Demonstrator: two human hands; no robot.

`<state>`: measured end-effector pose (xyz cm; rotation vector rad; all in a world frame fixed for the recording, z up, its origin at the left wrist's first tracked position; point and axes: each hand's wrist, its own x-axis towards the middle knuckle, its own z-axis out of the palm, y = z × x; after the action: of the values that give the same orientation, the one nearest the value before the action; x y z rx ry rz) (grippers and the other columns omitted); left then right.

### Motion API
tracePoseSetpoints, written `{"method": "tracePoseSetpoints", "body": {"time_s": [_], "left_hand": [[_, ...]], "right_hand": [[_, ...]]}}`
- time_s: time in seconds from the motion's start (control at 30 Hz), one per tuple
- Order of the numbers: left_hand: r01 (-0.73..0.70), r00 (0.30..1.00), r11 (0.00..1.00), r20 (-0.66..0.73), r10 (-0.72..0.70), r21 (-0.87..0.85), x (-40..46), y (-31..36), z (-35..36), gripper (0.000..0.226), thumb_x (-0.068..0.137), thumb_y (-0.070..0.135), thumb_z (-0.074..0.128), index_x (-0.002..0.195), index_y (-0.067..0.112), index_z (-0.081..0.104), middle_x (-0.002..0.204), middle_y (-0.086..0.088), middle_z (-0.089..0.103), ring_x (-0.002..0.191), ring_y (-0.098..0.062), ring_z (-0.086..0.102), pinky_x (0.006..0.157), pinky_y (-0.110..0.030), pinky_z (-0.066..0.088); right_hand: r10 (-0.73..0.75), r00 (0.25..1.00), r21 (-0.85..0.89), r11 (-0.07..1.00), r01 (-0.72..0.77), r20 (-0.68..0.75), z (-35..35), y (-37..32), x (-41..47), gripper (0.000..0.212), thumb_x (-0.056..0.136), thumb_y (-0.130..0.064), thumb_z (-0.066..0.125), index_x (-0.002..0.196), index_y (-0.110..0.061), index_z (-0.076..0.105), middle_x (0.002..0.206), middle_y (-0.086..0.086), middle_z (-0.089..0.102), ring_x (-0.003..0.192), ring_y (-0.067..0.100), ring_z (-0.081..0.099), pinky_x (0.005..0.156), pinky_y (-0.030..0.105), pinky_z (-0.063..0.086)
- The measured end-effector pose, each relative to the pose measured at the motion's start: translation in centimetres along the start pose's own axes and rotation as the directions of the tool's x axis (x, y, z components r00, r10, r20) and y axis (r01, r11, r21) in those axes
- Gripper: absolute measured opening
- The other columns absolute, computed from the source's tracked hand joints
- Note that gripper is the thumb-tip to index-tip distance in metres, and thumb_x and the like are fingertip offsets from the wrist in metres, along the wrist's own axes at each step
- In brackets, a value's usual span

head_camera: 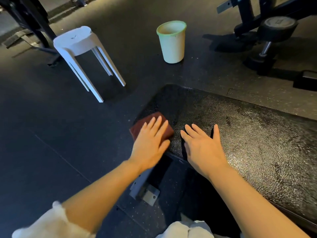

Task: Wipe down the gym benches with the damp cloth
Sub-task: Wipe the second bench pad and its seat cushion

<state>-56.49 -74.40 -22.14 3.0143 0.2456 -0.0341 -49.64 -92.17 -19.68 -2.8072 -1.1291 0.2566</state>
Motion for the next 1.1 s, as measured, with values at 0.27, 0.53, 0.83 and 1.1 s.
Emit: {"method": "tracePoseSetpoints", "body": {"time_s": [0.27, 0.53, 0.83, 1.1], "left_hand": [[0.105, 0.994, 0.994, 0.012, -0.105, 0.035, 1.4, -3.3, -0.1, 0.071, 0.088, 0.064, -0.003, 0.152, 0.034, 0.003, 0.161, 0.002, -0.002, 0.149, -0.022, -0.005, 0.118, -0.039, -0.007], [0.086, 0.996, 0.996, -0.032, -0.086, -0.006, 0.0, -2.3, 0.3, 0.065, 0.088, 0.065, -0.007, 0.148, 0.039, -0.004, 0.158, 0.007, -0.011, 0.147, -0.019, -0.016, 0.115, -0.035, -0.016], [0.228, 0.973, 0.941, 0.025, -0.229, -0.251, 3.0, -7.1, 0.4, 0.051, 0.101, 0.049, 0.025, 0.15, 0.039, 0.015, 0.162, 0.0, 0.008, 0.147, -0.031, 0.013, 0.119, -0.047, 0.016], [0.112, 0.919, 0.918, -0.312, -0.241, -0.38, -4.2, -5.5, 1.6, 0.05, 0.092, 0.012, 0.062, 0.14, 0.021, 0.05, 0.149, 0.002, 0.04, 0.129, -0.022, 0.048, 0.108, -0.036, 0.038]], "right_hand": [[-0.003, 1.0, 0.058, 0.998, 0.004, -0.022, 0.1, 0.3, -0.5, 0.051, 0.102, -0.026, 0.035, 0.151, -0.028, 0.026, 0.16, -0.008, 0.017, 0.149, 0.012, 0.008, 0.112, 0.065, -0.004], [0.011, 1.0, 0.059, 0.998, -0.012, 0.008, 0.0, 0.3, -0.9, 0.05, 0.103, -0.029, 0.029, 0.153, -0.03, 0.021, 0.161, -0.01, 0.01, 0.149, 0.01, 0.002, 0.113, 0.064, -0.005], [0.015, 1.0, 0.059, 0.998, -0.017, 0.025, -0.6, 0.5, -1.2, 0.049, 0.104, -0.032, 0.024, 0.153, -0.034, 0.018, 0.161, -0.014, 0.007, 0.148, 0.007, -0.002, 0.113, 0.06, -0.007], [0.026, 0.999, 0.099, 0.995, -0.028, 0.024, -0.5, 0.4, -1.5, 0.048, 0.104, -0.033, 0.023, 0.152, -0.035, 0.018, 0.161, -0.015, 0.007, 0.148, 0.006, -0.002, 0.116, 0.057, -0.004]]}}
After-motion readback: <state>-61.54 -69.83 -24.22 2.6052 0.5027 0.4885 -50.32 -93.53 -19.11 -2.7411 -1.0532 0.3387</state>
